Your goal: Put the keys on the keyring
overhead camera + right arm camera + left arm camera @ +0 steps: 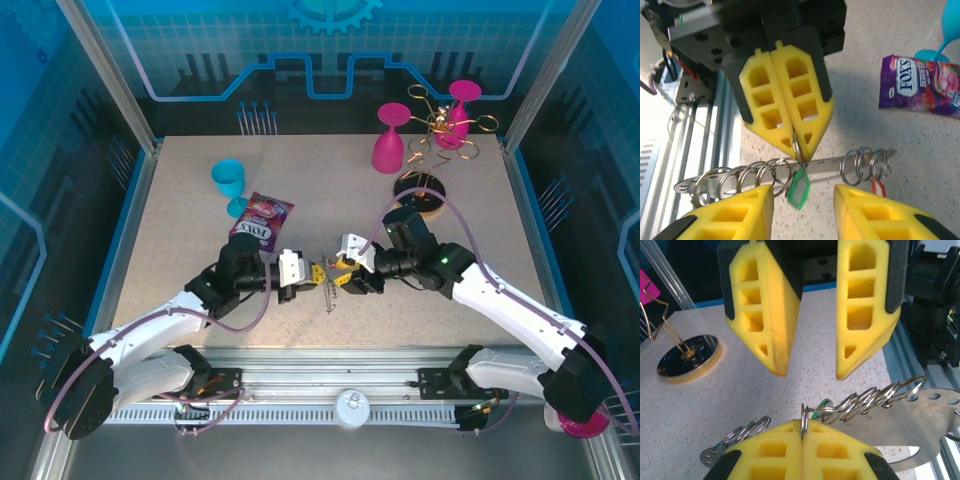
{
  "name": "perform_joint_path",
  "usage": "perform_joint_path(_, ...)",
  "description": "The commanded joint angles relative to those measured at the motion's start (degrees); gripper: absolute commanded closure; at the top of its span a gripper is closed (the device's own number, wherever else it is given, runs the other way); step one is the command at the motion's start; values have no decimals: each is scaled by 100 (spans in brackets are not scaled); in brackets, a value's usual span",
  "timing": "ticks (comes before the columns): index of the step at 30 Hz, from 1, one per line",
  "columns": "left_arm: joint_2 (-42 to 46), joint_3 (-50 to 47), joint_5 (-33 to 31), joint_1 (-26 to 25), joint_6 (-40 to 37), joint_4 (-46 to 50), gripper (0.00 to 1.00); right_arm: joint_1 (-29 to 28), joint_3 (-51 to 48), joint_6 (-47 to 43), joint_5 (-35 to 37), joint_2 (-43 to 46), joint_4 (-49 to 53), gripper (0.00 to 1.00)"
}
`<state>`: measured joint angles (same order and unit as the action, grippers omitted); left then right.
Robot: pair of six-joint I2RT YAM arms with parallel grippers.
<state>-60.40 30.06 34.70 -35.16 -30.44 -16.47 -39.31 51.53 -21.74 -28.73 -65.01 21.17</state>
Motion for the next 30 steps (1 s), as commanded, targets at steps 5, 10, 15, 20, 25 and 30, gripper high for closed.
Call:
perform_joint_path(5, 142, -198, 607, -12, 267, -1081, 100, 54, -348, 390, -550, 1, -1094, 65)
perform_joint_path(10, 127, -220, 709, -16, 342, -1188, 100, 42, -363, 312, -691, -39, -1141, 73)
perform_joint_path(15, 56, -211, 828, -6, 448, -1294, 100, 3, -342, 226, -767, -108, -1233, 85)
perform_joint_path(20, -20, -178, 815, -4, 576, -1318, 100, -24, -220, 81, -901, -229, -1168, 100)
perform_joint_path(25, -7, 87, 290, 5, 494, -577, 92, -58, 185, -283, -676, -298, -323, 100)
perform_joint_path(30, -55, 509, -263, -16, 82, 504, 86, -253, 873, -726, -247, -642, 1015, 100)
